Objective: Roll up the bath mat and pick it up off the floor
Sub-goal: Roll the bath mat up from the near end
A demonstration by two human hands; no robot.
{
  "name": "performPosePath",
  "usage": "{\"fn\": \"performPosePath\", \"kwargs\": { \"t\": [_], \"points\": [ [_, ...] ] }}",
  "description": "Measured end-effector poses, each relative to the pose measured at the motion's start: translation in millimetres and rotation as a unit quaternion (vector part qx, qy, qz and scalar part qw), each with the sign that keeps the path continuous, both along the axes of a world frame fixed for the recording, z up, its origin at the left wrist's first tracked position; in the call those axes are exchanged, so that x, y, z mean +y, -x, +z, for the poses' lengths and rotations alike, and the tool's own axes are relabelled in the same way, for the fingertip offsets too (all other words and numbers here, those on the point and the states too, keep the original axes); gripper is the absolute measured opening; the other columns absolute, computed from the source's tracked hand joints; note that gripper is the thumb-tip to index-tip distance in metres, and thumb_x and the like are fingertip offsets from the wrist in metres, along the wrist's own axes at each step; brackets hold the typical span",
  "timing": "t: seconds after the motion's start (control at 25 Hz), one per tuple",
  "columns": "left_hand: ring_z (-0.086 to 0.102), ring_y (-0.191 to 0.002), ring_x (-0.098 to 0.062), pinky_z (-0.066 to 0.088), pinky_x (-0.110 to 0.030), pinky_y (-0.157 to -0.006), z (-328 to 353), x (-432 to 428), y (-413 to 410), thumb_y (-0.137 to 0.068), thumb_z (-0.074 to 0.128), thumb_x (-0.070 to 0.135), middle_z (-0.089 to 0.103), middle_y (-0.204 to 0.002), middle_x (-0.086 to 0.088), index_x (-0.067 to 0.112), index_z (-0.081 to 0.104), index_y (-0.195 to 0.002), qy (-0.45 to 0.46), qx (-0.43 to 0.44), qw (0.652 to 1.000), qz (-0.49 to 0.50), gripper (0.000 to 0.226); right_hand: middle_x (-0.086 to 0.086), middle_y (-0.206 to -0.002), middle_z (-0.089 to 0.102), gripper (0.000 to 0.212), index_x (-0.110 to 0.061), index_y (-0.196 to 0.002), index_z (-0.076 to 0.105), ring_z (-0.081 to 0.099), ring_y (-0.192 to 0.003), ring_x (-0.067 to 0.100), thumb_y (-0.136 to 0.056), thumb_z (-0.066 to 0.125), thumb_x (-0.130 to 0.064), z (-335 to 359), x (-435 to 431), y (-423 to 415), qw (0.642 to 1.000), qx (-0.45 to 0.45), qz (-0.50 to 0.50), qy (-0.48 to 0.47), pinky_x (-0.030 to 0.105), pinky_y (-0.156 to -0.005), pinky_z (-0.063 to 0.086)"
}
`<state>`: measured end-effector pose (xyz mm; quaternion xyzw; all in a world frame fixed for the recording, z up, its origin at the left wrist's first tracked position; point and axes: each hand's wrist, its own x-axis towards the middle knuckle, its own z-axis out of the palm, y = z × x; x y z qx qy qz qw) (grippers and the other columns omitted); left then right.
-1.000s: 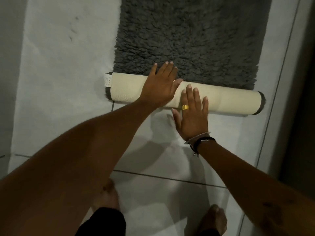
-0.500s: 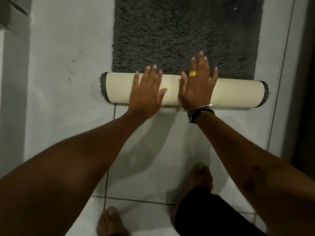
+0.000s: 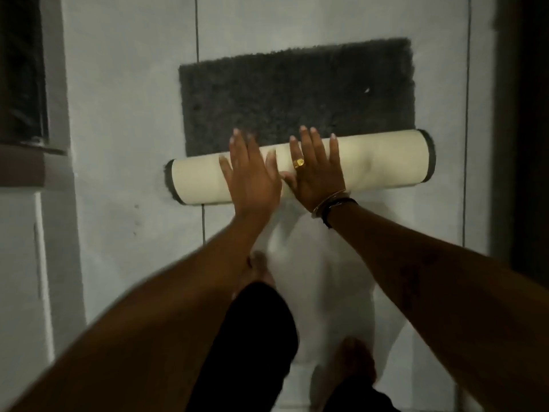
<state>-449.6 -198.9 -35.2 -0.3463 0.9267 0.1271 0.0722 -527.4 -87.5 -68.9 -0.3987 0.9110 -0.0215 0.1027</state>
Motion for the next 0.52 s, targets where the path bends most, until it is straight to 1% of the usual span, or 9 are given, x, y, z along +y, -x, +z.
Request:
{"fn": "performPosePath", "kwargs": {
  "t": [0.08, 0.12, 0.24, 0.28, 0.32, 0.4, 0.44, 0.48, 0.52],
  "points": [
    [0.022, -0.152, -0.035, 0.015, -0.057, -0.121, 2, -4, -5, -0.102, 0.02, 0.042, 0.024, -0.165, -0.02, 0.005, 0.031, -0.154, -0.008, -0.019, 0.998, -0.054, 0.065, 0.023, -0.155, 0.035, 0.071, -0.005, -0.147, 0.036, 0.031, -0.143, 0.039, -0.098, 0.036, -0.056, 2, -24, 38, 1.0, -0.007, -0.008, -0.027, 0.063, -0.115, 0.016],
    [0.019, -0.153, -0.035, 0.013, -0.057, -0.121, 0, -15, -2, -0.103, 0.023, 0.042, 0.021, -0.166, -0.02, 0.006, 0.028, -0.156, -0.019, -0.029, 0.997, -0.069, 0.064, 0.022, -0.157, 0.031, 0.07, -0.005, -0.148, 0.033, 0.028, -0.144, 0.038, -0.099, 0.036, -0.054, 7, -38, 56, 0.999, -0.017, -0.029, -0.039, 0.063, -0.115, 0.013],
    [0.017, -0.153, -0.037, 0.013, -0.057, -0.121, -7, -58, 39, -0.107, 0.034, 0.038, 0.02, -0.166, -0.022, 0.011, 0.03, -0.156, -0.053, -0.022, 0.992, -0.111, 0.057, 0.02, -0.159, 0.025, 0.066, -0.006, -0.149, 0.031, 0.021, -0.147, 0.036, -0.101, 0.034, -0.05, 31, -65, 80, 0.983, -0.033, -0.174, -0.046, 0.062, -0.116, 0.01],
    [0.017, -0.153, -0.038, 0.013, -0.057, -0.121, -10, -73, 55, -0.107, 0.035, 0.038, 0.021, -0.165, -0.022, 0.012, 0.033, -0.156, -0.053, -0.017, 0.991, -0.121, 0.055, 0.02, -0.159, 0.026, 0.066, -0.006, -0.149, 0.033, 0.022, -0.146, 0.036, -0.1, 0.032, -0.05, 38, -68, 77, 0.979, -0.03, -0.197, -0.03, 0.062, -0.116, 0.011],
    [0.018, -0.153, -0.038, 0.014, -0.057, -0.122, -10, -90, 79, -0.108, 0.034, 0.039, 0.021, -0.165, -0.022, 0.012, 0.035, -0.155, -0.054, -0.015, 0.99, -0.129, 0.054, 0.02, -0.158, 0.028, 0.067, -0.005, -0.148, 0.034, 0.024, -0.146, 0.036, -0.099, 0.031, -0.051, 43, -68, 76, 0.983, -0.019, -0.185, -0.002, 0.061, -0.116, 0.012],
    [0.017, -0.153, -0.037, 0.013, -0.056, -0.123, -6, -116, 119, -0.108, 0.028, 0.042, 0.02, -0.166, -0.022, 0.01, 0.036, -0.154, -0.047, -0.029, 0.989, -0.137, 0.056, 0.02, -0.159, 0.027, 0.07, -0.005, -0.149, 0.033, 0.025, -0.146, 0.037, -0.096, 0.03, -0.051, 55, -60, 64, 0.994, -0.033, -0.096, 0.026, 0.061, -0.116, 0.014],
    [0.018, -0.153, -0.036, 0.012, -0.056, -0.123, -5, -127, 134, -0.108, 0.026, 0.044, 0.02, -0.166, -0.022, 0.009, 0.037, -0.153, -0.027, -0.035, 0.99, -0.133, 0.058, 0.019, -0.16, 0.024, 0.069, -0.006, -0.15, 0.03, 0.023, -0.147, 0.036, -0.097, 0.033, -0.05, 54, -63, 66, 0.998, -0.047, -0.045, 0.008, 0.062, -0.116, 0.013],
    [0.019, -0.153, -0.037, 0.012, -0.056, -0.123, -5, -133, 146, -0.107, 0.025, 0.045, 0.021, -0.166, -0.022, 0.007, 0.038, -0.151, 0.002, -0.027, 0.992, -0.124, 0.06, 0.018, -0.161, 0.021, 0.067, -0.008, -0.152, 0.026, 0.019, -0.148, 0.036, -0.098, 0.037, -0.047, 48, -68, 74, 0.998, -0.056, -0.021, -0.017, 0.062, -0.116, 0.012],
    [0.021, -0.152, -0.037, 0.013, -0.057, -0.123, -1, -137, 156, -0.106, 0.024, 0.045, 0.023, -0.165, -0.023, 0.007, 0.041, -0.149, 0.018, -0.006, 0.995, -0.099, 0.06, 0.016, -0.162, 0.02, 0.066, -0.01, -0.153, 0.024, 0.017, -0.149, 0.035, -0.099, 0.04, -0.045, 45, -77, 88, 0.997, -0.067, -0.019, -0.036, 0.062, -0.117, 0.01]
  ]
}}
